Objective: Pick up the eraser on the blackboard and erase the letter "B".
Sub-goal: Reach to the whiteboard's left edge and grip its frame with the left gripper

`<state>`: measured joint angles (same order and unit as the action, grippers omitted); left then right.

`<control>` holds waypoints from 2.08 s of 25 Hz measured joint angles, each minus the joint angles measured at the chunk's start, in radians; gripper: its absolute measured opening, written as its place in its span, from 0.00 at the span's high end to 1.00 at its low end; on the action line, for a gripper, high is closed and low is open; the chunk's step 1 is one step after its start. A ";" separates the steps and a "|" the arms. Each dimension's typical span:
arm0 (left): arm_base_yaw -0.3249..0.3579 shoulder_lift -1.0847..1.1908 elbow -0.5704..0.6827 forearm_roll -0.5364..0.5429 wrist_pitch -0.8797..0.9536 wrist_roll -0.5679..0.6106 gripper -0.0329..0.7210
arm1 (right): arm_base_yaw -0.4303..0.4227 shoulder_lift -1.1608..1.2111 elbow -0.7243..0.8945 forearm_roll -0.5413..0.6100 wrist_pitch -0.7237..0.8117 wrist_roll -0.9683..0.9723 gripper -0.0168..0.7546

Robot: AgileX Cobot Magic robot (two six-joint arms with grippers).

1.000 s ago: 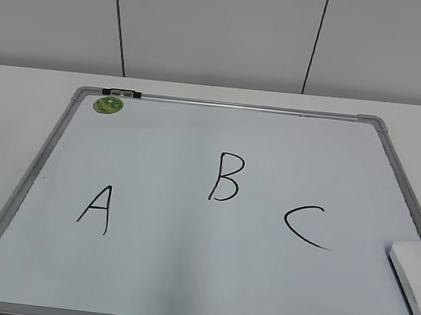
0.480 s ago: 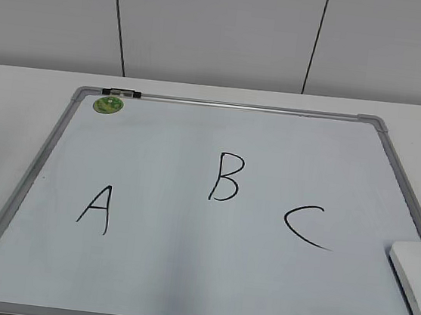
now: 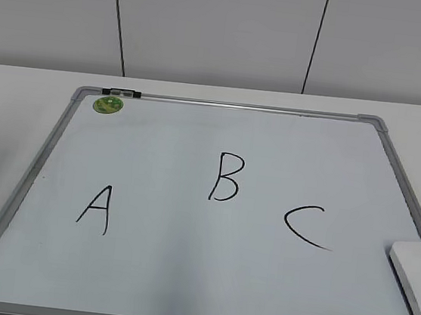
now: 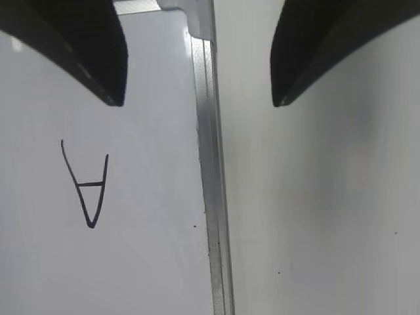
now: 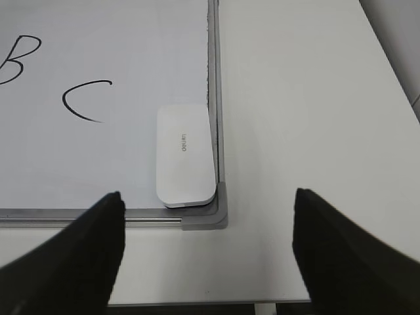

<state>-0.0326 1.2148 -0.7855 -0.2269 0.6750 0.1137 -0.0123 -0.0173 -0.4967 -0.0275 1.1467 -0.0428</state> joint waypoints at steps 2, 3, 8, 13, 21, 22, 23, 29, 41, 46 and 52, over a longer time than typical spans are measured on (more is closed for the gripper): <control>0.000 0.051 -0.033 -0.002 -0.002 0.000 0.29 | 0.000 0.000 0.000 0.000 0.000 0.000 0.21; 0.000 0.077 -0.050 -0.002 -0.005 0.000 0.29 | 0.000 0.000 0.000 0.000 0.000 0.000 0.21; 0.000 0.192 -0.125 -0.002 0.009 0.004 0.30 | 0.000 0.000 0.000 0.000 0.000 0.000 0.21; 0.000 0.301 -0.208 -0.002 0.038 0.024 0.30 | 0.000 0.000 0.000 0.000 0.000 0.000 0.21; 0.000 0.502 -0.348 0.002 0.115 0.044 0.34 | 0.000 0.000 0.000 0.000 0.000 0.000 0.21; 0.000 0.528 -0.359 0.002 0.116 0.049 0.36 | 0.000 0.000 0.000 0.000 0.000 0.000 0.21; 0.000 0.549 -0.375 0.004 0.119 0.054 0.37 | 0.000 0.000 0.000 0.000 0.000 0.000 0.21; 0.004 0.689 -0.488 0.011 0.141 0.068 0.45 | 0.000 0.000 0.000 0.000 0.000 0.000 0.21; 0.005 0.885 -0.673 0.005 0.222 0.073 0.55 | 0.000 0.000 0.000 0.000 0.000 0.000 0.21; 0.005 0.916 -0.686 0.000 0.222 0.073 0.56 | 0.000 0.000 0.000 0.000 0.000 0.000 0.21; 0.006 0.945 -0.691 -0.006 0.222 0.073 0.60 | 0.000 0.000 0.000 0.000 0.000 0.000 0.21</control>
<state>-0.0263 2.1599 -1.4760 -0.2333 0.8973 0.1865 -0.0123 -0.0173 -0.4967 -0.0275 1.1467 -0.0428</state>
